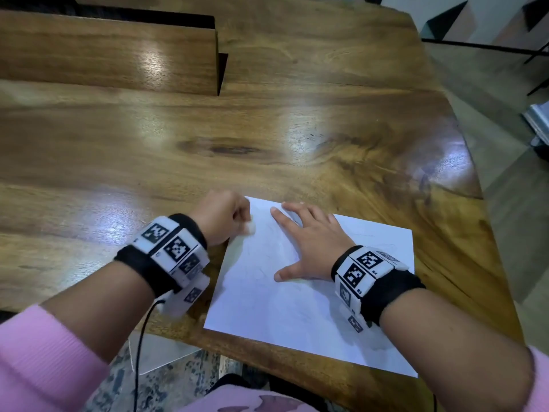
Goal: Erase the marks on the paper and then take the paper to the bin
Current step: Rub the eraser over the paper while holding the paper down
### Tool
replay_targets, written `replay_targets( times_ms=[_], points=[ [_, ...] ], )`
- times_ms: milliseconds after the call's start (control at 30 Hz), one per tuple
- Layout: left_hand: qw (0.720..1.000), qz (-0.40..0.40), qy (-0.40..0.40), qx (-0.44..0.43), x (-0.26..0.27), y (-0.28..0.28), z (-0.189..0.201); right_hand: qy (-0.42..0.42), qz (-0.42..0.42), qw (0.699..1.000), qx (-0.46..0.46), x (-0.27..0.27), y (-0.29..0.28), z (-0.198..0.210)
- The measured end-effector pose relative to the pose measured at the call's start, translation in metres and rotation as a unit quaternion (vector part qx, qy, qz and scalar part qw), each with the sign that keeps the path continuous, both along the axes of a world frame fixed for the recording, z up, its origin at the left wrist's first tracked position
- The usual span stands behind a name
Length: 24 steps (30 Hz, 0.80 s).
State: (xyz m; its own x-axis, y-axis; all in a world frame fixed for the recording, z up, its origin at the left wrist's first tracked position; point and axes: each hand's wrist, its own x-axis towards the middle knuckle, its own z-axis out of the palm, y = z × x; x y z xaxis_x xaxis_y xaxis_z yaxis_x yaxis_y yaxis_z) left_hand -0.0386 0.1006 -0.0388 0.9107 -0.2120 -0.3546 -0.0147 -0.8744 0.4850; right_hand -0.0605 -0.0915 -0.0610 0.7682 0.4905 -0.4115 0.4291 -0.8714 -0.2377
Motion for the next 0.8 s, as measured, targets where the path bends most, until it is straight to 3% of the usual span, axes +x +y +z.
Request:
replay_targets(
  times_ms=[100,300,467,633,800],
  points=[
    [0.996,0.050,-0.067,-0.012,0.015,-0.011,0.001,-0.004,0.000,1.000,0.002,0.000,0.000,0.000],
    [0.997,-0.052,0.063,0.012,-0.015,0.003,0.000,-0.004,-0.004,1.000,0.001,0.000,0.000,-0.001],
    [0.999,-0.001,-0.047,0.022,0.011,-0.014,0.005,-0.006,-0.006,1.000,0.002,0.000,0.000,-0.001],
    [0.996,-0.077,0.023,0.040,-0.024,-0.001,-0.001,0.001,-0.006,1.000,0.007,-0.001,0.000,-0.001],
    [0.989,-0.110,0.024,0.091,-0.022,-0.004,0.003,0.011,-0.013,0.999,0.045,0.001,-0.004,0.002]
  ],
)
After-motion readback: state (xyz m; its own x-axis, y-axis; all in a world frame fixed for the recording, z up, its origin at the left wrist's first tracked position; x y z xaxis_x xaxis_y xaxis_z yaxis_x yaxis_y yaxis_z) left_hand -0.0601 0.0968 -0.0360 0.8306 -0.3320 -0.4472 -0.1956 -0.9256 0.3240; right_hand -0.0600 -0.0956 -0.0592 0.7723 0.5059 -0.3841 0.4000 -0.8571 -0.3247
